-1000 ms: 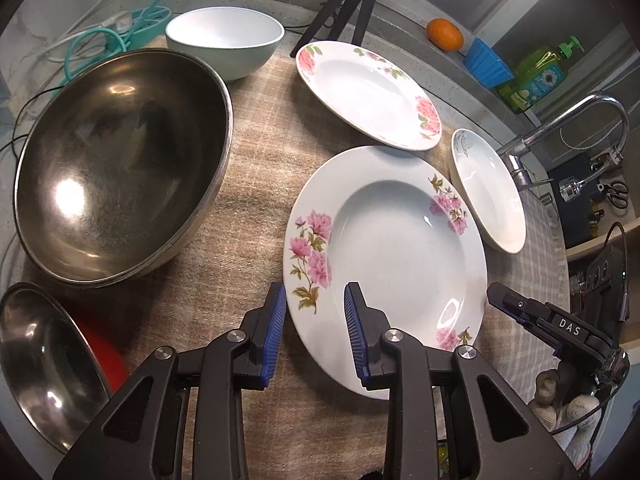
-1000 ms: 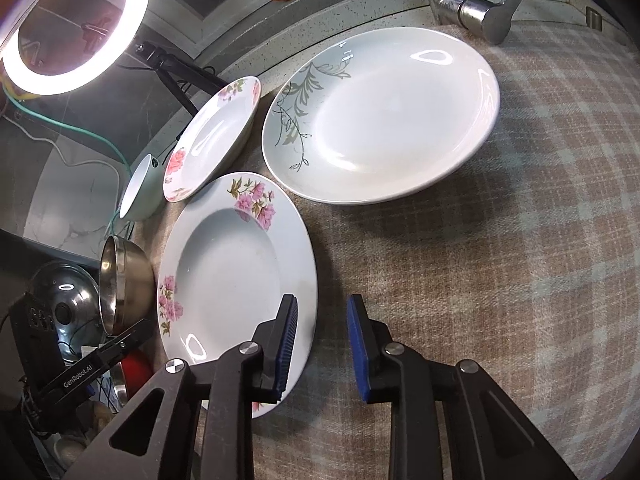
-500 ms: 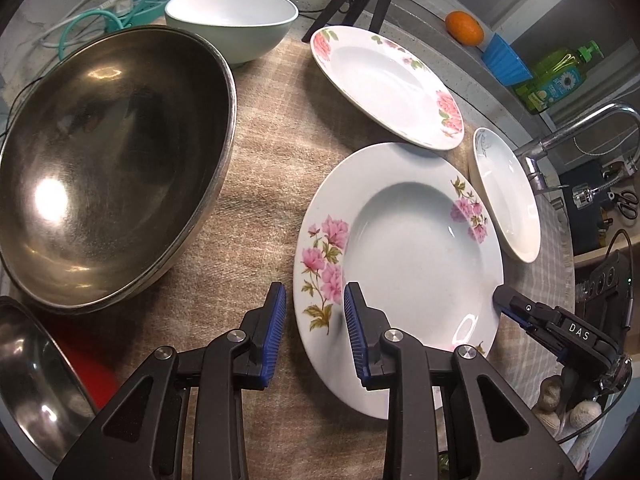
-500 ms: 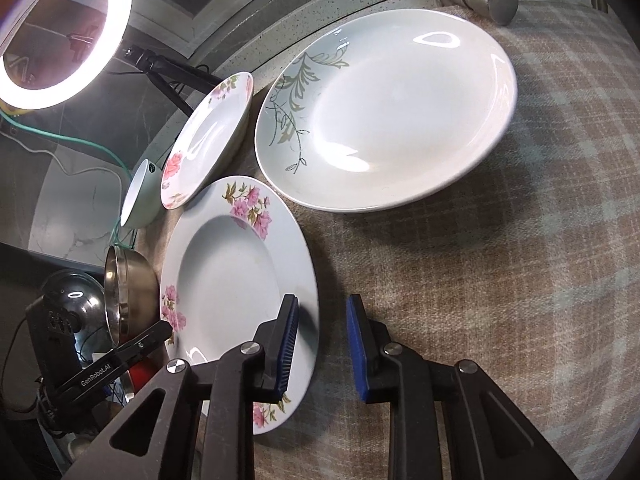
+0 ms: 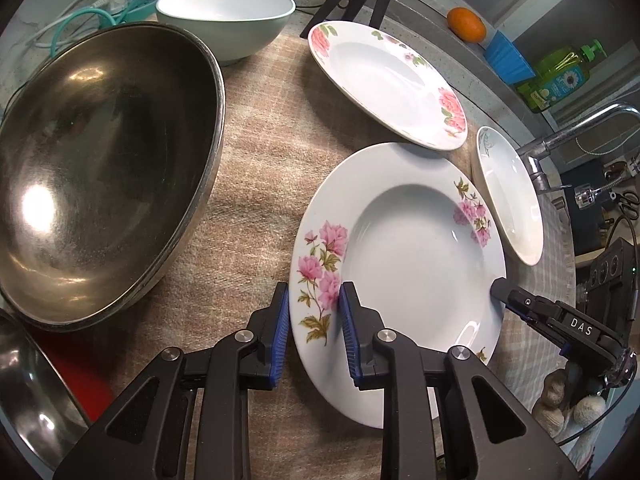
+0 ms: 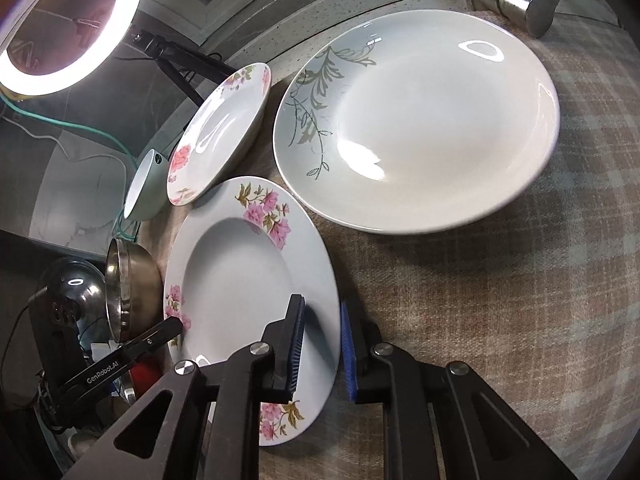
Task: Organize plates and bowls
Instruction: 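Close the right tool on the rim of the pink-flowered deep plate, then lift the pink-flowered deep plate off the cloth with the right tool, then carry the held deep plate toward the flat pink-flowered plate, then lower the deep plate onto the flat pink-flowered plate with the right tool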
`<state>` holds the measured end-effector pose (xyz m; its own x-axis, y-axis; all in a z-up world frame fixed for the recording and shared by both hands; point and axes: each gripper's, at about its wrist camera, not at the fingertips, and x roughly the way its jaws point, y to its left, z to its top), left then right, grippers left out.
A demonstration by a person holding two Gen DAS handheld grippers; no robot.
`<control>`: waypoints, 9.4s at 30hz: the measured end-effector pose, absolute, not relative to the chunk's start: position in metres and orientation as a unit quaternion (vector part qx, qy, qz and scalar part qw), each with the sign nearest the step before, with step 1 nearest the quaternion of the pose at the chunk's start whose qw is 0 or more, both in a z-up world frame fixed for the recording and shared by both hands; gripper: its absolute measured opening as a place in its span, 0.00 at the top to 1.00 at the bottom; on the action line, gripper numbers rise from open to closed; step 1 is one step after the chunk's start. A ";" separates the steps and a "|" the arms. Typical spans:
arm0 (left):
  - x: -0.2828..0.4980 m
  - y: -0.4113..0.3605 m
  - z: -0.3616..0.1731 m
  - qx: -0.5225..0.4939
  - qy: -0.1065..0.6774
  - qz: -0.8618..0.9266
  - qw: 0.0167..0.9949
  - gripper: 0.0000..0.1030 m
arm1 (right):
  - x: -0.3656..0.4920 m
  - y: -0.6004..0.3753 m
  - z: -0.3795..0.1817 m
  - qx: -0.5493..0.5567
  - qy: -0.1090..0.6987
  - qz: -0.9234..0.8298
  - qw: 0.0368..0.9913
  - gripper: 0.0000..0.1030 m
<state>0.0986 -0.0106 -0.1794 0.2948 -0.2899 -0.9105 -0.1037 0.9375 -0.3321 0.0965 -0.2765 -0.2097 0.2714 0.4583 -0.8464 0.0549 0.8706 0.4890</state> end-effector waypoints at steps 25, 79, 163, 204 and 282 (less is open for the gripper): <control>0.084 -0.011 -0.178 -0.167 0.593 -0.066 0.785 0.78 | 0.082 -0.274 -0.209 0.204 0.597 0.129 0.765 0.84; 0.062 -0.013 -0.178 -0.152 0.595 -0.080 0.785 0.78 | 0.045 -0.285 -0.209 0.212 0.600 0.118 0.762 0.84; 0.264 0.022 -0.172 -0.250 0.601 -0.010 0.759 0.78 | 0.329 -0.233 -0.206 0.162 0.612 0.206 0.746 0.71; 0.260 0.016 -0.168 -0.233 0.590 -0.015 0.773 0.84 | 0.311 -0.225 -0.199 0.149 0.620 0.193 0.746 0.88; 0.076 -0.006 -0.154 -0.212 0.604 -0.100 0.762 0.84 | 0.072 -0.266 -0.170 0.161 0.606 0.175 0.759 0.88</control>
